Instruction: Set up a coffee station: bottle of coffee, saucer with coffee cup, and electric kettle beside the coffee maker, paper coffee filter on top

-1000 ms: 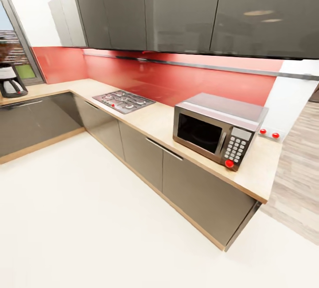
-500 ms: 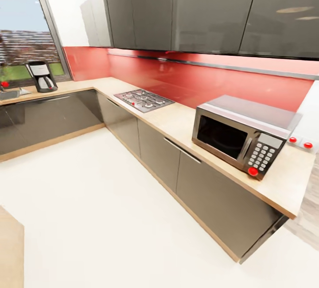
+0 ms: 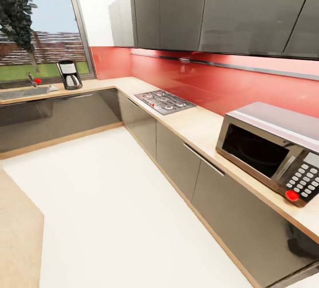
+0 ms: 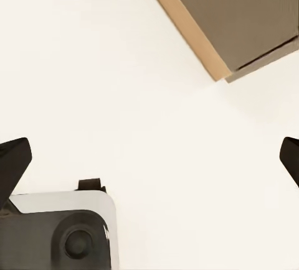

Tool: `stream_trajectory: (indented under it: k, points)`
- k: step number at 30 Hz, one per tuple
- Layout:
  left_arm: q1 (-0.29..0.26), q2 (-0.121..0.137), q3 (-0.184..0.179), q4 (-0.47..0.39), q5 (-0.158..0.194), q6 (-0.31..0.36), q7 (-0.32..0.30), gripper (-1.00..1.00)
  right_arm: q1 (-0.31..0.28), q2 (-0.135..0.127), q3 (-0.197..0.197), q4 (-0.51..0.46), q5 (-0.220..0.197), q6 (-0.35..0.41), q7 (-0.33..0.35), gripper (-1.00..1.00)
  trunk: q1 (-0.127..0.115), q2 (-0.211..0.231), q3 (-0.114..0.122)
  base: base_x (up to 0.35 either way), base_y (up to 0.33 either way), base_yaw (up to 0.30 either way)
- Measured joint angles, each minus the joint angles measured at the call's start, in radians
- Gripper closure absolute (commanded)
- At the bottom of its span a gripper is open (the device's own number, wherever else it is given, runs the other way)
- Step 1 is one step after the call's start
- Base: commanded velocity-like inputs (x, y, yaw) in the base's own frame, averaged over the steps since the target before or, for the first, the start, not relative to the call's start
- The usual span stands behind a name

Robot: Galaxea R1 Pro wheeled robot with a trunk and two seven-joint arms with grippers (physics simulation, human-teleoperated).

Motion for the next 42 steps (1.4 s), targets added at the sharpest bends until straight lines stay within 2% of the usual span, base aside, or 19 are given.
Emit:
stream_trajectory:
  k: [28,42]
  points:
    - [0.0,0.002,0.002,0.0,0.0,0.0,0.001,-1.0,0.0,0.0,0.0,0.0,0.001,0.0,0.0,-1.0,0.0,0.0,0.0,0.337,0.0,0.278]
    - [0.0,0.002,0.002,0.0,0.0,0.001,0.001,-1.0,0.0,0.0,0.001,0.001,0.001,0.0,0.0,-1.0,0.0,0.0,0.01,0.338,0.0,0.263]
